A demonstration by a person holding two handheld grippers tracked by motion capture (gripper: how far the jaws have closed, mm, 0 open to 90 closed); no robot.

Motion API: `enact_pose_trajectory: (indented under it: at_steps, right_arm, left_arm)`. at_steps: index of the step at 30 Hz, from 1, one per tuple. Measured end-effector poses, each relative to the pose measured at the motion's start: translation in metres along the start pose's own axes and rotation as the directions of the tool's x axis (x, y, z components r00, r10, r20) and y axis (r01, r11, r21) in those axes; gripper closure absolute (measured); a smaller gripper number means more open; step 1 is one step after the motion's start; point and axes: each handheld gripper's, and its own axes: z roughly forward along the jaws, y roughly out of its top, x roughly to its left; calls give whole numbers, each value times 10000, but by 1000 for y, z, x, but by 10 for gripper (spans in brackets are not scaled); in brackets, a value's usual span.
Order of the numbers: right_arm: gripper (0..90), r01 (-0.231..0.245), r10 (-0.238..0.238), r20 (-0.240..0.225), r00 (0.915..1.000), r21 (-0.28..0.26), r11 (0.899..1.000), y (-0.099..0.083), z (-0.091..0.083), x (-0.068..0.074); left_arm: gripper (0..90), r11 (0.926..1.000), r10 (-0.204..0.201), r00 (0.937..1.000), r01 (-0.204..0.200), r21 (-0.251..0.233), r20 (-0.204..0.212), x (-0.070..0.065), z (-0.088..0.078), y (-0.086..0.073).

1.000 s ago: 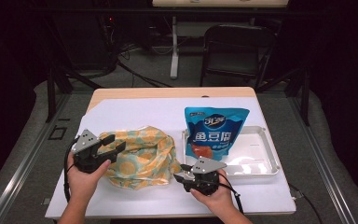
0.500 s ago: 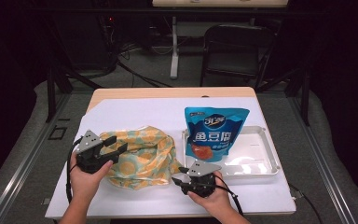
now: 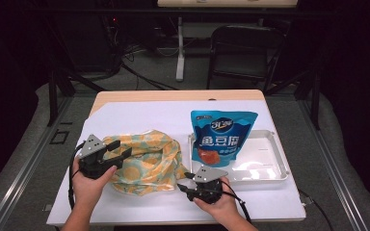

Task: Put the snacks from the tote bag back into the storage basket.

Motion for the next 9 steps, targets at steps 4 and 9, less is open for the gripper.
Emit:
enact_pose_trajectory:
  at_steps: [4,9]
  right_arm:
    - [533,26,-26,-26,10000,30,10000,0,0,0]
    - [531,37,-37,35,10000,56,10000,0,0,0]
  left_arm:
    - [463,10000,-5,10000,6,20,-30,1,0,0]
    - [462,10000,75,9999,-76,-55,-131,2,-2,0]
